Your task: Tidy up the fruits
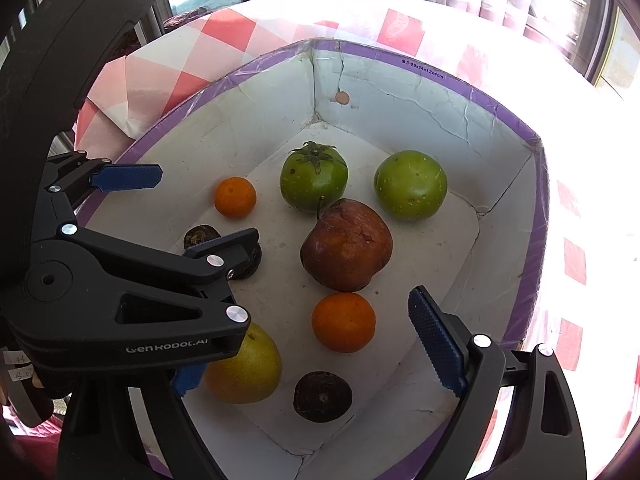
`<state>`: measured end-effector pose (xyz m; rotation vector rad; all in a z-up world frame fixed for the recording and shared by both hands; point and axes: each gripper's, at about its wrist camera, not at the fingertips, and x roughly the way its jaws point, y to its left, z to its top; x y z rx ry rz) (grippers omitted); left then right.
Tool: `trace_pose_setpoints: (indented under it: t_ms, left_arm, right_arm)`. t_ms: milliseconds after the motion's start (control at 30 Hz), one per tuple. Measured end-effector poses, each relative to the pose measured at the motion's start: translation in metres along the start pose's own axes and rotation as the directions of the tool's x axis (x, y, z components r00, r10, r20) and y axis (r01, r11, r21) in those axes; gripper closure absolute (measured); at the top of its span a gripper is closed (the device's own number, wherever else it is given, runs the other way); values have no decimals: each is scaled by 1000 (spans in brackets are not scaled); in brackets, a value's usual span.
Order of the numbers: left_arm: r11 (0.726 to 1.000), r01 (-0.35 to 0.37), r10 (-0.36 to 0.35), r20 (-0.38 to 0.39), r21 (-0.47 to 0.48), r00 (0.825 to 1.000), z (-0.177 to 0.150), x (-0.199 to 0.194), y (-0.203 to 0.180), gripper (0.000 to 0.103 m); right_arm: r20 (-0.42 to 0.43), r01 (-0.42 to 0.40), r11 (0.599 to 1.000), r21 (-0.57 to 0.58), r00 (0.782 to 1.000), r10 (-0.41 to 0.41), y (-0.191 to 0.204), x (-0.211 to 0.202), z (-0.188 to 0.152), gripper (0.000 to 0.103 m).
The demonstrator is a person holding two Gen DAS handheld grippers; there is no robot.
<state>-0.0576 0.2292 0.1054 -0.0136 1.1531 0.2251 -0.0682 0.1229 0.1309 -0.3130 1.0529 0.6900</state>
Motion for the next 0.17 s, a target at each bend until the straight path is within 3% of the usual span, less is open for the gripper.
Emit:
trace_pose_setpoints:
  t_ms: [167]
  left_arm:
    - [993,-118,120,70,-31,990,5,-31,-10,6]
  right_arm:
    - [59,-130,991,37,990,128,-10,-15,1,17]
